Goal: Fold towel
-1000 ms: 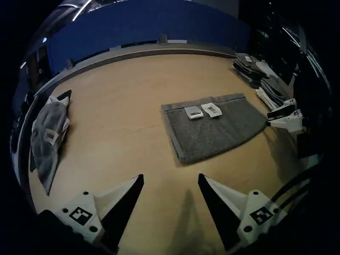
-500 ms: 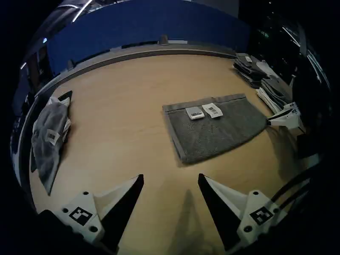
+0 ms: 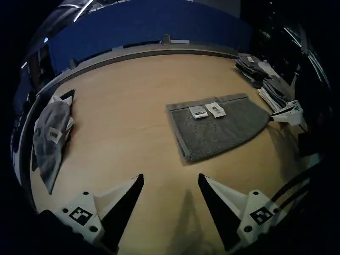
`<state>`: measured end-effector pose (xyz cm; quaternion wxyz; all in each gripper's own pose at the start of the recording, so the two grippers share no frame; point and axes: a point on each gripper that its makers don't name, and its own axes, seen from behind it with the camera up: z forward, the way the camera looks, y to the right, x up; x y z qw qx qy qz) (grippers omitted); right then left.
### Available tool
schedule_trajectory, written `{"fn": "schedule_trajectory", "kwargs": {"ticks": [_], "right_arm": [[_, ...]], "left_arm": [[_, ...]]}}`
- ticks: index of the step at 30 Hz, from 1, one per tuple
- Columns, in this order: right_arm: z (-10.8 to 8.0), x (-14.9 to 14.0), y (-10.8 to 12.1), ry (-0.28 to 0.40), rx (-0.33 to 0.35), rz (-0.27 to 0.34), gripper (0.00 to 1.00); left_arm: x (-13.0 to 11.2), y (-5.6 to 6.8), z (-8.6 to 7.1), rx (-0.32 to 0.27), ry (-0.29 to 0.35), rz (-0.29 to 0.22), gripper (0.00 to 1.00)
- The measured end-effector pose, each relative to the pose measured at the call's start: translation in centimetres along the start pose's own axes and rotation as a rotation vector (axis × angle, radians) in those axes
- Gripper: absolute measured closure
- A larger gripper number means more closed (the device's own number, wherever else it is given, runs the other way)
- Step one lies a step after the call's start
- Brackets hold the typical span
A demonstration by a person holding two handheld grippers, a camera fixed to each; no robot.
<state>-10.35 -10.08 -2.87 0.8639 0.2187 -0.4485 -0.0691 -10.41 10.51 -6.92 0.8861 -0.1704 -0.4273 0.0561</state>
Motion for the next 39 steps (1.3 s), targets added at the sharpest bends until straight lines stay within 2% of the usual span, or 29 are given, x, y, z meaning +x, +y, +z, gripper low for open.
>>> {"fn": "schedule_trajectory", "kwargs": {"ticks": [5,15,32,39], "right_arm": [[-0.6,1.5,-0.4,0.023,0.004,-0.019,0.99],[-1.5,6.3,-2.3,0.094,0.031,-0.067,0.99],[-0.9,9.3,-5.1,0.122,0.063,-0.117,0.99],[0.3,11.3,-8.0,0.139,0.102,-0.149,0.99]], "left_arm": [[0.2,-0.2,-0.1,0.003,0.005,-0.004,0.05],[0.5,-0.7,-0.4,0.010,0.016,-0.010,0.05],[0.5,-1.6,-1.2,0.018,0.031,-0.021,0.05],[0.6,-2.1,-1.7,0.025,0.040,-0.028,0.05]]}}
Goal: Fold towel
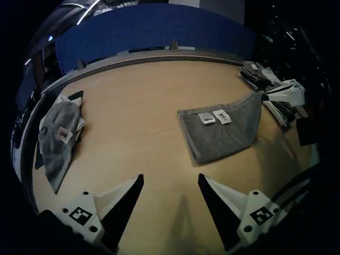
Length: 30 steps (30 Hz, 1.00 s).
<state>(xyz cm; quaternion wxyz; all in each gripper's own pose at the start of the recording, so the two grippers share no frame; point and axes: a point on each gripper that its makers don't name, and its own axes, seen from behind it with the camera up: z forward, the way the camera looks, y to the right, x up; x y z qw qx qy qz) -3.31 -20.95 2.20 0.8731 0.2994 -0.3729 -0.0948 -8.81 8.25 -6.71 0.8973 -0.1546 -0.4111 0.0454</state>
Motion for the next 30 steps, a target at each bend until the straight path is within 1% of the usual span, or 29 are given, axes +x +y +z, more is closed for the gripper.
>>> {"fn": "schedule_trajectory", "kwargs": {"ticks": [3,8,14,18,23,26,30], "right_arm": [[1.1,1.0,-1.8,0.006,0.028,-0.020,0.99],[3.0,2.2,-5.6,0.003,0.086,-0.064,0.99],[5.2,2.2,-10.2,-0.028,0.153,-0.130,0.99],[6.6,1.5,-12.8,-0.059,0.198,-0.163,0.99],[8.1,-0.5,-15.6,-0.107,0.255,-0.193,0.99],[8.7,-2.0,-16.6,-0.136,0.279,-0.212,0.99],[9.3,-3.4,-17.3,-0.161,0.300,-0.229,0.99]], "left_arm": [[0.0,-0.3,-0.3,0.005,0.006,-0.007,0.05],[0.0,-1.0,-0.8,0.016,0.018,-0.017,0.05],[-0.3,-1.7,-1.4,0.030,0.026,-0.035,0.05],[-0.6,-2.1,-1.6,0.037,0.030,-0.053,0.05],[-0.9,-2.5,-1.6,0.046,0.034,-0.071,0.05],[-1.1,-2.6,-1.6,0.047,0.036,-0.080,0.05],[-1.2,-2.6,-1.4,0.047,0.037,-0.087,0.05]]}}
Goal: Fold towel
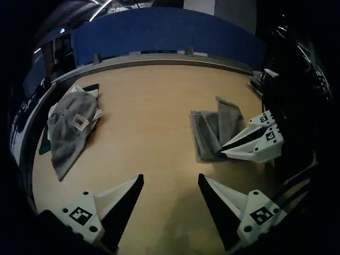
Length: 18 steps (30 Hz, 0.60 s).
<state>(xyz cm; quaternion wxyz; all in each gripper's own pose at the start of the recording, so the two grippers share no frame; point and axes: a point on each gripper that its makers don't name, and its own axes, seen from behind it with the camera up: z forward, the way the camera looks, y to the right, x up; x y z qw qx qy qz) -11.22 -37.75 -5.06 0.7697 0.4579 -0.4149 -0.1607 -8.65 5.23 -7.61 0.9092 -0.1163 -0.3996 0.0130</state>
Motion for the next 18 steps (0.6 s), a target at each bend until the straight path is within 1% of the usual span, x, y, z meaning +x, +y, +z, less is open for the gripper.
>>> {"fn": "schedule_trajectory", "kwargs": {"ticks": [3,7,12,14,18], "right_arm": [[0.3,-0.2,-0.1,-0.002,0.007,0.009,0.99],[0.2,0.0,0.0,0.002,0.018,0.028,0.98],[0.0,0.2,0.1,0.013,0.020,0.037,0.95],[-0.2,0.5,0.2,0.025,0.016,0.041,0.90],[-1.2,1.0,0.3,0.048,0.015,0.041,0.63]], "left_arm": [[-0.1,0.1,0.1,-0.003,-0.001,0.000,0.05],[0.0,0.2,0.2,-0.004,-0.002,0.005,0.05],[0.2,0.2,0.2,-0.003,-0.001,0.006,0.05],[0.2,0.2,0.3,-0.002,-0.001,0.006,0.05],[0.1,0.0,0.3,0.003,-0.002,0.007,0.05]]}}
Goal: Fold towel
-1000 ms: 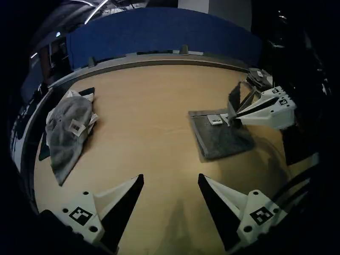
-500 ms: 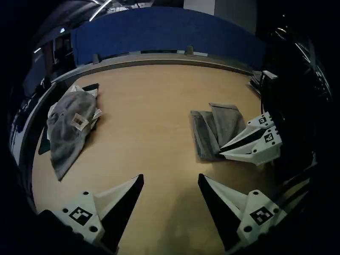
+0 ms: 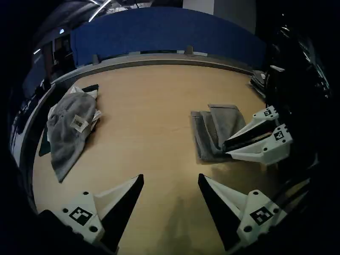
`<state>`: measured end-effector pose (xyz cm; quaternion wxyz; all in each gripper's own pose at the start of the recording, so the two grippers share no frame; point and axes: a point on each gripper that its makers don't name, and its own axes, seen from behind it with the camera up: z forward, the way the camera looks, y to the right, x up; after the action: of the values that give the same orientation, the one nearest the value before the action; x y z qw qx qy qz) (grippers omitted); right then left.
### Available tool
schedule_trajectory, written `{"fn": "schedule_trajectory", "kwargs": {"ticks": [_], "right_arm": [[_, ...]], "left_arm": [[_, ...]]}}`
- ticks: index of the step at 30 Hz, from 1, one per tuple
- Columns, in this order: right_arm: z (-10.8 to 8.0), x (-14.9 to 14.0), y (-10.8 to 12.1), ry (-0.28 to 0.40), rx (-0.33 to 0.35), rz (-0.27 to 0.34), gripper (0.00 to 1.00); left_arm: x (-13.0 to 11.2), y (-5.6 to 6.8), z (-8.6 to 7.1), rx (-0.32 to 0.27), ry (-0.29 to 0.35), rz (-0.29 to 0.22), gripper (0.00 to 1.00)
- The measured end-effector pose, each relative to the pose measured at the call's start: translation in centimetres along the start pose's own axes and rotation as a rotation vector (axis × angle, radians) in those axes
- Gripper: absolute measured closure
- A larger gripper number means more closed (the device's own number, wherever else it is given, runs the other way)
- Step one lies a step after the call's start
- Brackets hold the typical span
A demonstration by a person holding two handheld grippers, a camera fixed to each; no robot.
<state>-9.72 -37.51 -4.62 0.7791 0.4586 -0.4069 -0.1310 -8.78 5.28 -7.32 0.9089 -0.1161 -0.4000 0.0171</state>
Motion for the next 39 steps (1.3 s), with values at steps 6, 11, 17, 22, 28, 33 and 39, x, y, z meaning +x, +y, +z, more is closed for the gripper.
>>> {"fn": "schedule_trajectory", "kwargs": {"ticks": [6,11,17,22,28,33,39], "right_arm": [[-1.9,0.0,1.2,0.019,-0.030,-0.008,0.27],[-3.3,-0.6,2.7,0.030,-0.078,0.001,0.02],[-4.9,-2.2,4.4,0.029,-0.132,0.024,0.00],[-5.7,-3.8,5.3,0.012,-0.156,0.039,0.00],[-6.1,-4.9,5.6,0.000,-0.167,0.046,0.00],[-5.9,-5.5,5.7,-0.009,-0.177,0.053,0.00],[-5.6,-6.9,5.6,-0.035,-0.189,0.063,0.03]], "left_arm": [[0.0,0.0,0.0,0.004,-0.001,0.000,0.05],[0.2,0.2,0.1,0.003,0.000,0.003,0.05],[0.6,0.6,0.1,-0.001,0.004,0.009,0.05],[0.9,0.9,0.1,-0.005,0.007,0.013,0.05],[0.9,1.1,0.2,-0.005,0.006,0.019,0.05],[0.8,1.1,0.1,-0.005,0.005,0.018,0.05],[0.8,0.9,0.1,-0.003,0.007,0.016,0.05]]}}
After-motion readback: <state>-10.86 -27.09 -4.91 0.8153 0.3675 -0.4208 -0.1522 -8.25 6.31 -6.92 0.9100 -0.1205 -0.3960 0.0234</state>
